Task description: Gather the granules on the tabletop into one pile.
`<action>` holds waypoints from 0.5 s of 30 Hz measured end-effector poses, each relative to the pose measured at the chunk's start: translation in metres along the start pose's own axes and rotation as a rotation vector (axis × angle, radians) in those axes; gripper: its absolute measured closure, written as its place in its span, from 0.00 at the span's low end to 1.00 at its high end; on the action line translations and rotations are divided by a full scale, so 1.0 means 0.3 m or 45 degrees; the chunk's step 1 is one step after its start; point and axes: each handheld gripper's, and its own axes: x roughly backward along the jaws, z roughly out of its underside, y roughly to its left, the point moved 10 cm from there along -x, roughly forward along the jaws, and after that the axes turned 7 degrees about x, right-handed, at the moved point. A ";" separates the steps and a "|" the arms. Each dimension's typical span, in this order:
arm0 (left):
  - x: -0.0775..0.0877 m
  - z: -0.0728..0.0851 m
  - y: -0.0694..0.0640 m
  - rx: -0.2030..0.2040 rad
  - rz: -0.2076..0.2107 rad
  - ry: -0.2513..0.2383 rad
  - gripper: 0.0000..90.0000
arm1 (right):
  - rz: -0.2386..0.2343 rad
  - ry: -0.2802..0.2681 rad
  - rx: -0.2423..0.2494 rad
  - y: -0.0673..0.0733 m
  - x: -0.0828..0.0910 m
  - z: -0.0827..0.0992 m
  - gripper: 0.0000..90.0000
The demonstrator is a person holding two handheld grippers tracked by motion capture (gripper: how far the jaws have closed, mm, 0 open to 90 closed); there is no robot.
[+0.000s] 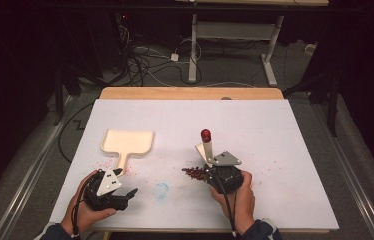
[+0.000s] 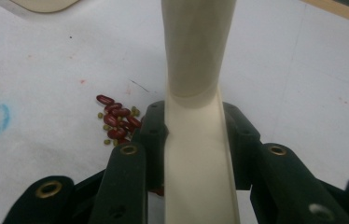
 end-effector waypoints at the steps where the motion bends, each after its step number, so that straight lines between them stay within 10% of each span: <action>1: -0.002 -0.002 0.001 -0.013 0.000 -0.006 0.22 | 0.009 -0.002 -0.001 0.008 -0.005 -0.004 0.74; 15: -0.013 0.006 -0.005 -0.009 0.014 0.018 0.22 | 0.031 -0.058 -0.050 0.036 -0.014 -0.047 0.75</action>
